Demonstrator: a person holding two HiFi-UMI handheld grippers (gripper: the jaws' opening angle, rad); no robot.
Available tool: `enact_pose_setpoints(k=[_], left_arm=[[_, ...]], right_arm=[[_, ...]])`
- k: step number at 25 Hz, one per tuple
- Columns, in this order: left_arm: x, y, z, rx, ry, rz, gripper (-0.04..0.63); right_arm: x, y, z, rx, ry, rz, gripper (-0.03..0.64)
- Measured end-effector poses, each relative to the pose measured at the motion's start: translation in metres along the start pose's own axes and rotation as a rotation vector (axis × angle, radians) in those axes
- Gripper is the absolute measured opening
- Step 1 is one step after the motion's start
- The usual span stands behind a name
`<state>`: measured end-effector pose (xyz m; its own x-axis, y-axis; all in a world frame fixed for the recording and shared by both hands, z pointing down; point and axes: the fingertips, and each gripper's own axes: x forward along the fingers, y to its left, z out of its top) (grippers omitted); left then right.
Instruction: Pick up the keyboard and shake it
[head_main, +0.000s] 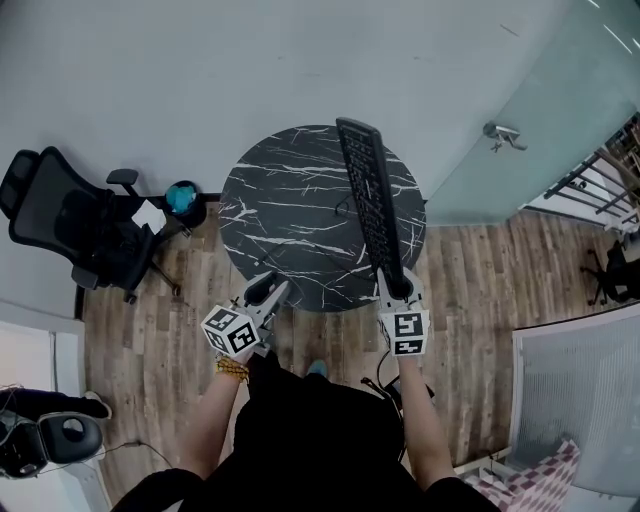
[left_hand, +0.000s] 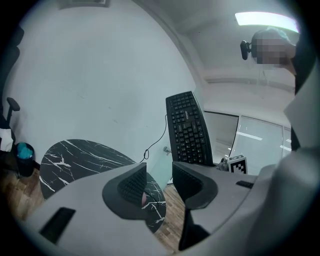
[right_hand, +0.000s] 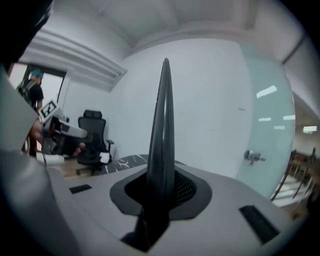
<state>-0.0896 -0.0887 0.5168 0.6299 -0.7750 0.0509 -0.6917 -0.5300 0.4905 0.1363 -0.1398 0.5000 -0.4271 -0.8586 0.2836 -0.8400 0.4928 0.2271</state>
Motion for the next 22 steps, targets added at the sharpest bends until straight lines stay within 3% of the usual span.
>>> enact_pose_setpoints(k=[3, 6, 8, 10, 14, 18, 20, 22], left_arm=[[0.002, 0.0, -0.008, 0.011, 0.027, -0.003, 0.166], [0.0, 0.001, -0.017, 0.002, 0.05, 0.0, 0.166], [-0.001, 0.004, -0.021, -0.004, 0.061, 0.008, 0.166], [-0.001, 0.004, -0.026, 0.002, 0.077, 0.012, 0.166], [0.001, 0.002, -0.034, 0.027, 0.11, 0.003, 0.166], [-0.003, 0.003, -0.035, 0.016, 0.114, 0.008, 0.166], [-0.004, 0.002, -0.036, 0.032, 0.124, 0.008, 0.166], [-0.004, -0.001, -0.037, 0.076, 0.139, 0.01, 0.166]], right_arm=[[0.001, -0.02, 0.006, -0.303, 0.071, -0.122, 0.084], [0.005, -0.026, 0.003, -0.567, 0.131, -0.158, 0.084], [0.007, -0.018, -0.004, -0.682, 0.16, -0.139, 0.084], [0.008, -0.005, -0.016, -0.732, 0.177, -0.107, 0.084], [0.011, 0.018, -0.035, -0.703, 0.197, -0.05, 0.084], [0.014, 0.029, -0.043, -0.606, 0.208, -0.018, 0.084], [0.015, 0.034, -0.04, -0.502, 0.198, -0.01, 0.084], [0.016, 0.046, -0.036, -0.327, 0.175, 0.026, 0.084]])
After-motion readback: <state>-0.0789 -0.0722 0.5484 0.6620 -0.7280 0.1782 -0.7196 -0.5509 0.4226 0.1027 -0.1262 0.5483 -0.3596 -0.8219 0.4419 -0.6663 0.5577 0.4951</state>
